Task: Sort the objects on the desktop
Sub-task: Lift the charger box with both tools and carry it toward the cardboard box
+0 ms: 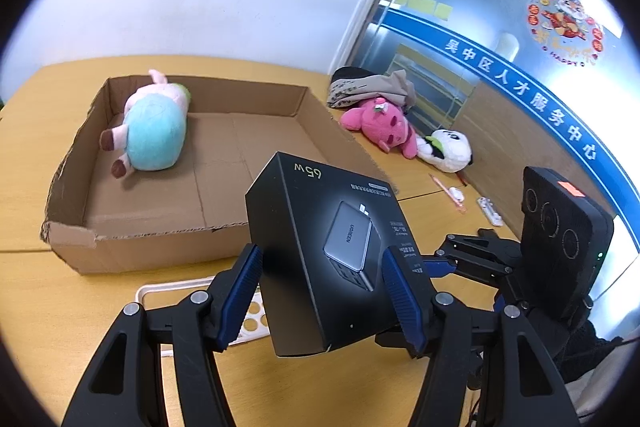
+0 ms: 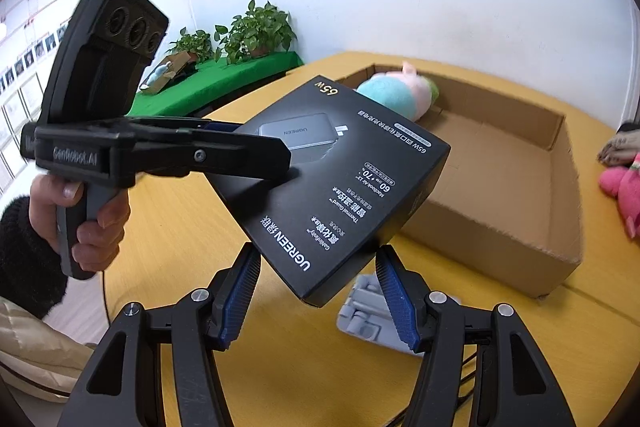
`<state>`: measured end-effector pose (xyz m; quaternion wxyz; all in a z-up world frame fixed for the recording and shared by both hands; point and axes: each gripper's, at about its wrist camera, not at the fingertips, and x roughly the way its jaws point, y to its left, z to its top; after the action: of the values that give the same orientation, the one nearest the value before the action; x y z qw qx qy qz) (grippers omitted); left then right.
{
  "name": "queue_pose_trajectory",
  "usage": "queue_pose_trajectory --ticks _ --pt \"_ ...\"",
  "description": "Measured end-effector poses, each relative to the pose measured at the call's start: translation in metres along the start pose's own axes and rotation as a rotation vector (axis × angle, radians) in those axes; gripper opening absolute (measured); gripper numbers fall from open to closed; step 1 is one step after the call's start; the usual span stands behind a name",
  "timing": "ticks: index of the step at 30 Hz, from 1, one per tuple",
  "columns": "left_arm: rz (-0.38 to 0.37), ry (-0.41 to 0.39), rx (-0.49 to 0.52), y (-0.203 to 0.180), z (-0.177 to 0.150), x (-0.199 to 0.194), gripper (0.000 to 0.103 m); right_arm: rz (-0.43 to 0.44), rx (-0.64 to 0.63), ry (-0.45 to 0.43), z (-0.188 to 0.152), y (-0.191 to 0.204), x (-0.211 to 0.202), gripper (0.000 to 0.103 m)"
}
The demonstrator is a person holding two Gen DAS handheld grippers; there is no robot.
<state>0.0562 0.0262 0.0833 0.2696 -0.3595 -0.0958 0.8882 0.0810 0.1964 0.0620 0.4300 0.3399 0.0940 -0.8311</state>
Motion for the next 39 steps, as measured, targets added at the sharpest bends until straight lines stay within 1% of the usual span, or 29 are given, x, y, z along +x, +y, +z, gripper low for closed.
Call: queue_pose_trajectory --ticks 3,7,11,15,18,32,39 --pt "-0.019 -0.002 -0.011 0.004 0.004 -0.001 0.061 -0.034 -0.043 0.007 0.004 0.005 0.001 0.065" --pt "-0.015 -0.006 0.009 0.000 0.007 0.000 0.061 -0.017 -0.008 -0.019 0.004 0.000 -0.003 0.065" --pt "-0.016 -0.004 0.007 -0.002 0.011 0.005 0.061 -0.032 -0.009 -0.009 0.004 -0.003 -0.002 0.065" --pt "-0.029 -0.021 0.018 -0.002 0.021 0.006 0.061 -0.046 -0.023 -0.015 0.014 -0.009 -0.002 0.065" --pt "-0.024 -0.033 0.032 -0.002 0.032 0.008 0.061 -0.056 -0.029 -0.017 0.023 -0.015 -0.001 0.065" --pt "-0.028 -0.133 0.092 0.009 0.107 0.004 0.061 -0.111 -0.113 -0.057 0.094 -0.040 -0.004 0.065" --pt "-0.011 -0.156 0.129 0.012 0.150 0.014 0.061 -0.123 -0.125 -0.081 0.133 -0.066 0.001 0.065"
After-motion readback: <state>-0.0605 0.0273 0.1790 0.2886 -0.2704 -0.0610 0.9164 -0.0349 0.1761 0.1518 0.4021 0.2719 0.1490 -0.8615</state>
